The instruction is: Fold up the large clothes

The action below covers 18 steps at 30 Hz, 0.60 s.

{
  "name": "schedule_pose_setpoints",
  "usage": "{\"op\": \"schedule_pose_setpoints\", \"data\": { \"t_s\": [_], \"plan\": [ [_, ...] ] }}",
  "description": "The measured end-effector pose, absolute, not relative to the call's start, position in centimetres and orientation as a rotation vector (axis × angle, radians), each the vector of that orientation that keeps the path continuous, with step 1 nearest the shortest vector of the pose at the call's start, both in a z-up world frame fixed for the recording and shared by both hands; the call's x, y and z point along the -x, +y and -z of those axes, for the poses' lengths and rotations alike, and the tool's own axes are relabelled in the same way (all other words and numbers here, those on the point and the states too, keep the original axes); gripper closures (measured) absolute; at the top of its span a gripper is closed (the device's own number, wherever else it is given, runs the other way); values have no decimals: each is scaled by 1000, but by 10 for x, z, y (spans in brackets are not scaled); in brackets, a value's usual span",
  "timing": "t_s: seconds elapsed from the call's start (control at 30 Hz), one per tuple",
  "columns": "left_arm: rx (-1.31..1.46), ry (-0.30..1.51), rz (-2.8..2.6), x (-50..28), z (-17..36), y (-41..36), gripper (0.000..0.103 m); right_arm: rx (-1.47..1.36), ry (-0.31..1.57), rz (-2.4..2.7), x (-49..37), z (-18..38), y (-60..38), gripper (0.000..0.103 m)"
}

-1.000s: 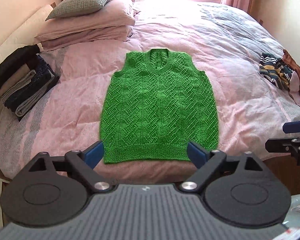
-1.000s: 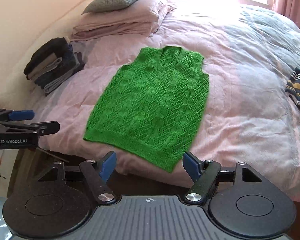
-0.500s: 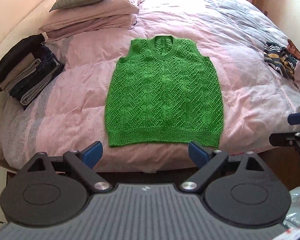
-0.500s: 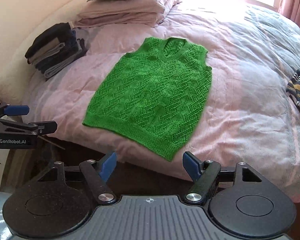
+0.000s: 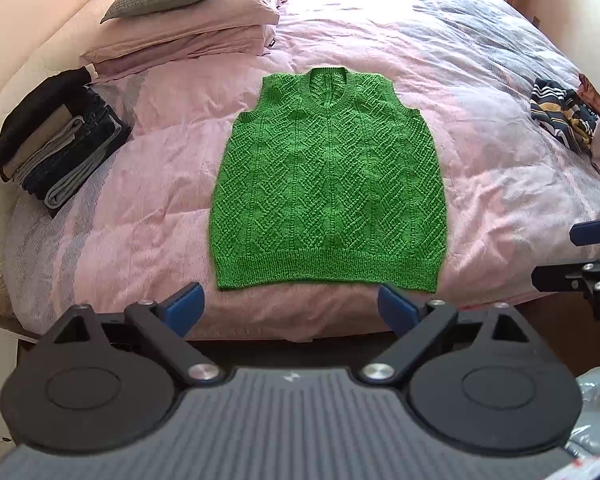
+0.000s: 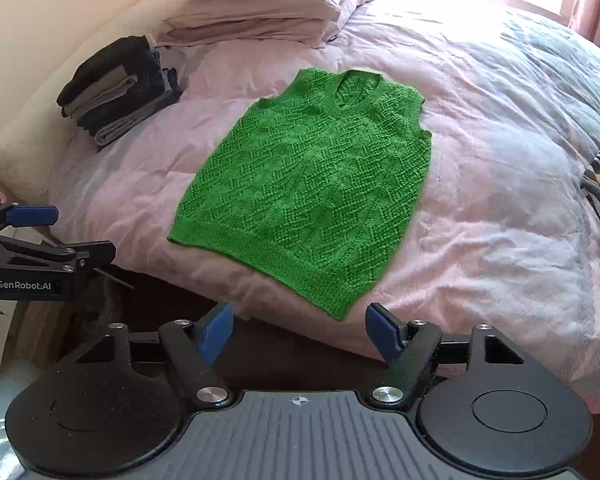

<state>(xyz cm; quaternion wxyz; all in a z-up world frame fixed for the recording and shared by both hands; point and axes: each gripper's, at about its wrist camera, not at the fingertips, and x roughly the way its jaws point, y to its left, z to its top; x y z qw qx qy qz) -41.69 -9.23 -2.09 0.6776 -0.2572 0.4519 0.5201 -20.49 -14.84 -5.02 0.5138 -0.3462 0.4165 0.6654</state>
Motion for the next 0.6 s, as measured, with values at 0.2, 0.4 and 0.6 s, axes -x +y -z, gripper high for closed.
{"op": "schedule_pose_setpoints", "data": {
  "t_s": [0.2,0.4,0.6],
  "plan": [
    [585,1033,-1161,412,25,-90,10,838,1020,-1598,201,54,-147,33],
    [573,1031,-1154,403,25,-88,10,826,1015,-1596,194,53,-144,33],
    [549,1014,-1161,395,21,-81,10,812,1002,-1601,188,50,-137,33]
  ]
}}
